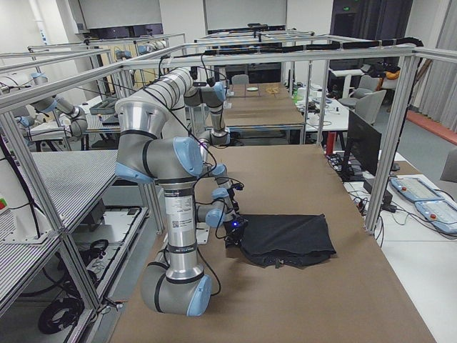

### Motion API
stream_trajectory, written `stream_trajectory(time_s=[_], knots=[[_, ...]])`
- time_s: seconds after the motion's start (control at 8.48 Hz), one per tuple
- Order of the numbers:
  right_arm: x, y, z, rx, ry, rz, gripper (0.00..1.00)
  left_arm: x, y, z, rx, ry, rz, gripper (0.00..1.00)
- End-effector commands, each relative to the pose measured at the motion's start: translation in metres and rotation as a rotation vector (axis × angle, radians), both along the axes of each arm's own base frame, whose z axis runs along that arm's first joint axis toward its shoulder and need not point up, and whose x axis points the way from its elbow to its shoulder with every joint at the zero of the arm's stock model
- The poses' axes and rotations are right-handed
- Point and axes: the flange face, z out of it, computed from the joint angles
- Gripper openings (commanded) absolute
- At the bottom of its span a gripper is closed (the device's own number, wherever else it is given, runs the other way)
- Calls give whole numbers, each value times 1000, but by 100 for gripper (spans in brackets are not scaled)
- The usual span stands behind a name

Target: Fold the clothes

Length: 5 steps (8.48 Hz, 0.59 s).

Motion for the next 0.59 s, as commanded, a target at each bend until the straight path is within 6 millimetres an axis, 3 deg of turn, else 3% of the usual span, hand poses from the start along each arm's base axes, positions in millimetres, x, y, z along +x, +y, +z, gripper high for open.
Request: stream_trajectory(time_s=[0.0, 0.12, 0.24, 0.35, 0.47], knots=[[0, -1, 1, 0, 3, 2, 0, 7, 18, 2, -4, 2, 1, 47], [0, -1, 0, 0, 1, 2, 0, 7, 21, 2, -3, 3, 1, 46], [0, -1, 0, -1, 1, 3, 0, 8, 24, 2, -5, 5, -2, 34], [0, -1, 0, 0, 1, 2, 0, 8, 25, 0, -7, 10, -1, 7], [0, -1, 1, 0, 3, 2, 0, 6, 24, -1, -6, 12, -2, 0]])
